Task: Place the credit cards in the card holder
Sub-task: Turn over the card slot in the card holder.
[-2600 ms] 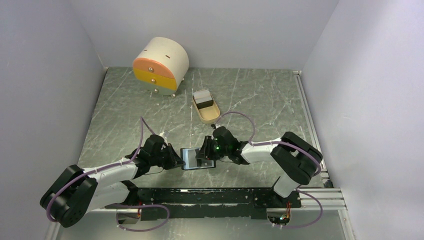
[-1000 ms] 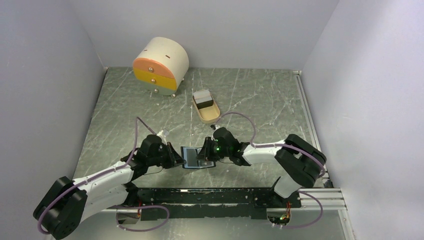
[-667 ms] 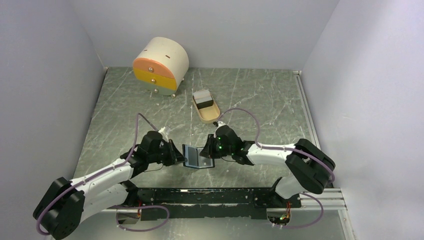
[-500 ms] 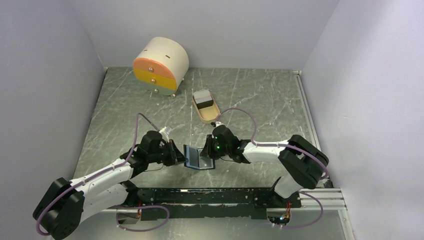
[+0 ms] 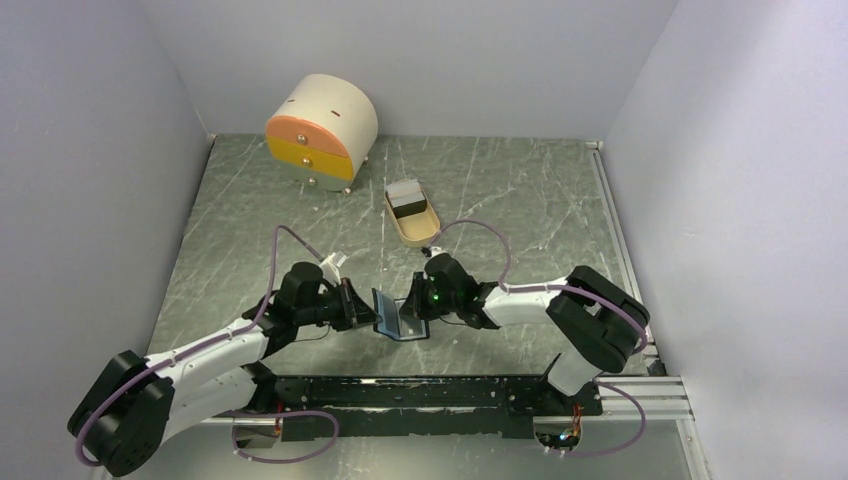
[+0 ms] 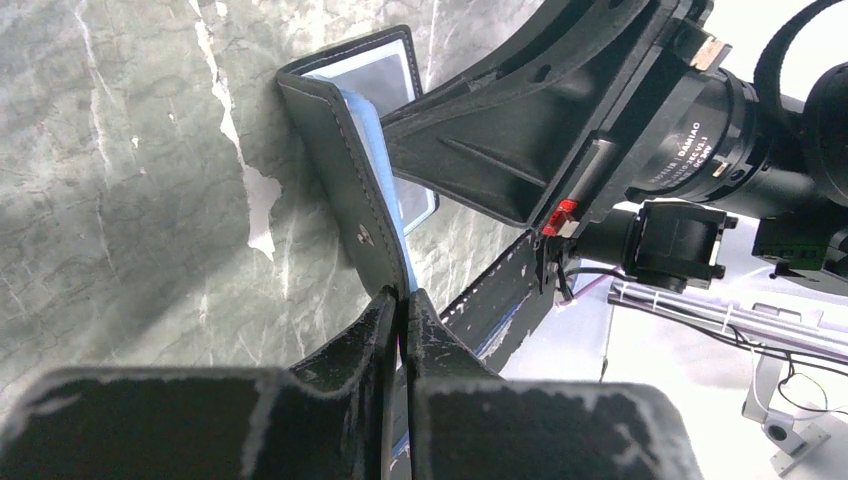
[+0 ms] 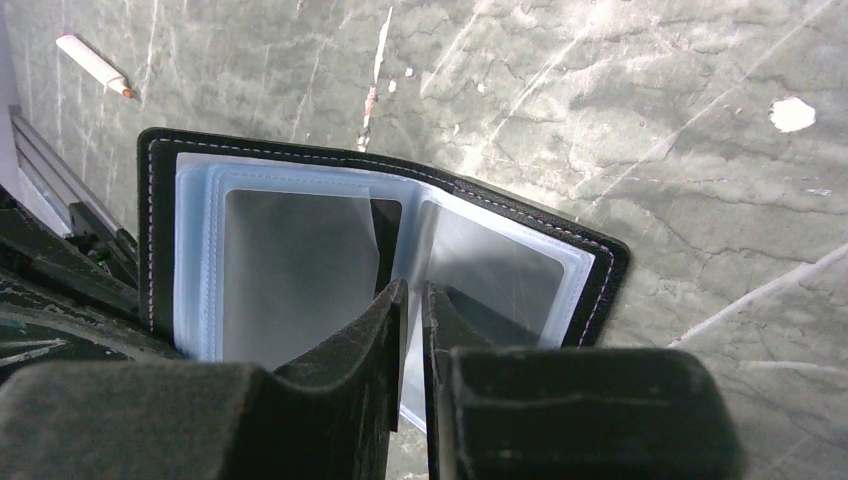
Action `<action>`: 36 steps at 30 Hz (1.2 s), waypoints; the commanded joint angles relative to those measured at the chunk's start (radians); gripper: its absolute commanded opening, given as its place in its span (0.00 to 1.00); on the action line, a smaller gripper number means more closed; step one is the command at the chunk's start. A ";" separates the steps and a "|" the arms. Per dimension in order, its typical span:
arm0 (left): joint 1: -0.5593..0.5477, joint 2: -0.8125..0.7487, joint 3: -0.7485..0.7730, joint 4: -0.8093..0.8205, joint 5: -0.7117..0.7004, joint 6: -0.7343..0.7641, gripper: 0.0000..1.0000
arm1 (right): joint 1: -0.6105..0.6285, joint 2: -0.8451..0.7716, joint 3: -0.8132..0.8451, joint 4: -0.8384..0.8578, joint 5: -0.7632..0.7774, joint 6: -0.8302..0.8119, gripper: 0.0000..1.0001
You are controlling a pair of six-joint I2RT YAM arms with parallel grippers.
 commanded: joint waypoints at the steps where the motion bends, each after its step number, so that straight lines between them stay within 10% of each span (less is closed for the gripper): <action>1: -0.003 0.026 0.010 0.041 0.007 0.011 0.09 | -0.003 0.016 -0.027 0.024 -0.002 0.009 0.15; 36: -0.003 0.069 -0.086 0.321 0.067 -0.073 0.33 | 0.011 0.043 -0.047 0.052 -0.001 0.020 0.15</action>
